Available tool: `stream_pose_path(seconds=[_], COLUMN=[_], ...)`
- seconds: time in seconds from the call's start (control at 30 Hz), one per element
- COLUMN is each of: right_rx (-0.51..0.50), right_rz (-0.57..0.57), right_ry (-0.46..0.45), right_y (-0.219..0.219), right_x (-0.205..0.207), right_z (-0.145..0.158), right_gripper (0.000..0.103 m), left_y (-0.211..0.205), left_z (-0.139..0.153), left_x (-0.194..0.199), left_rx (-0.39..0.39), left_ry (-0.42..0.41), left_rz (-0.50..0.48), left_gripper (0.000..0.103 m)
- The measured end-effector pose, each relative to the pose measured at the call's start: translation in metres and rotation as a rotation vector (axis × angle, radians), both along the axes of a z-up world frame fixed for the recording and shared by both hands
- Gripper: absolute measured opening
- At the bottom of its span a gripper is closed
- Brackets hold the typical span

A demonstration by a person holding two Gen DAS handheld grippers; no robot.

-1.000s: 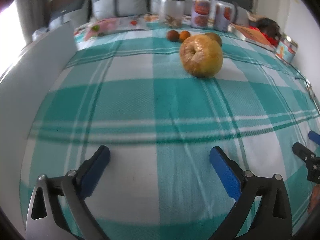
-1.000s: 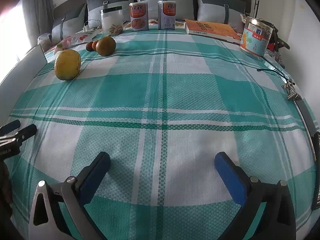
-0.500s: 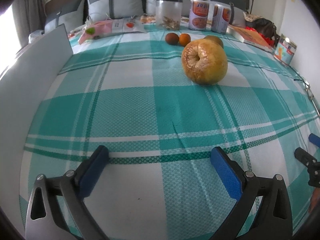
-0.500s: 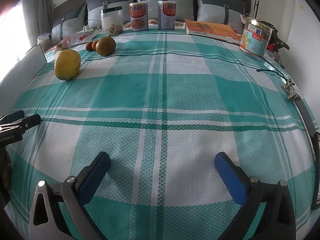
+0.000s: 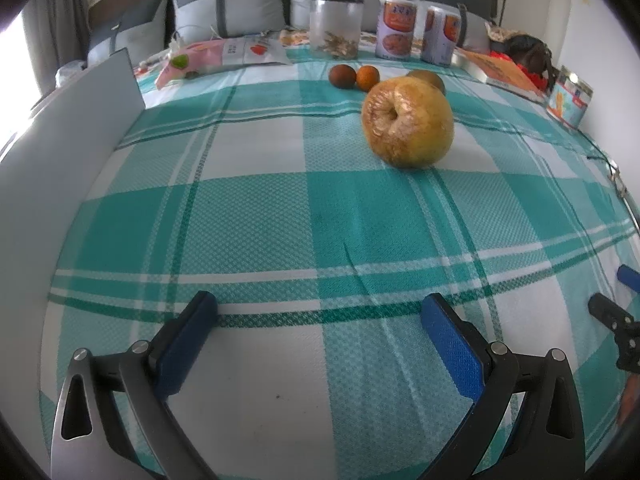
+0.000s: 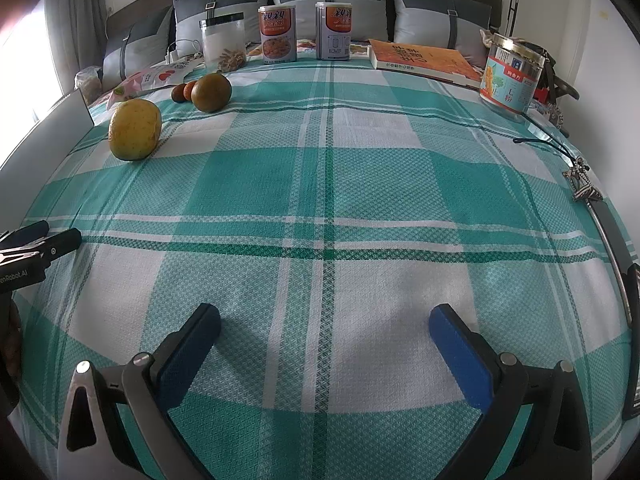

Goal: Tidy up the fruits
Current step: 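Move the left tool toward the yellow pear, then close the left tool on the yellow pear and lift it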

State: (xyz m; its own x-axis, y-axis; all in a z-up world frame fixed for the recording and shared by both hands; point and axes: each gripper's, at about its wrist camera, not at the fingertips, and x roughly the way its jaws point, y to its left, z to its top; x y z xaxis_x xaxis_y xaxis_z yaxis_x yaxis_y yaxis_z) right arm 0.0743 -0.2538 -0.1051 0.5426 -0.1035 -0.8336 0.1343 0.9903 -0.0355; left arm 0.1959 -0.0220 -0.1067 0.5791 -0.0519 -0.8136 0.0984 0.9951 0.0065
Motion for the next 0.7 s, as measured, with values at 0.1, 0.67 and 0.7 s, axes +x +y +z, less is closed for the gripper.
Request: stream_pose_path(seconds=[0.1,0.67,0.7], right_rx=[0.0,0.0,0.001], right_rz=[0.0,0.0,0.0], right_ry=[0.0,0.0,0.0], right_y=[0.0,0.0,0.0], right_x=[0.0,0.0,0.0], right_z=[0.0,0.0,0.0], right_gripper=[0.103,0.103,0.103], left_y=[-0.014,-0.061,-0.057], left_z=[0.012,0.032,0.032], left_x=[0.01,0.108,0.106], left_rx=[-0.018,-0.044,-0.061], left_ry=[0.032,0.063,0.07], left_rz=[-0.054,-0.051,-0.053], left_gripper=[0.101,0.066,0.065])
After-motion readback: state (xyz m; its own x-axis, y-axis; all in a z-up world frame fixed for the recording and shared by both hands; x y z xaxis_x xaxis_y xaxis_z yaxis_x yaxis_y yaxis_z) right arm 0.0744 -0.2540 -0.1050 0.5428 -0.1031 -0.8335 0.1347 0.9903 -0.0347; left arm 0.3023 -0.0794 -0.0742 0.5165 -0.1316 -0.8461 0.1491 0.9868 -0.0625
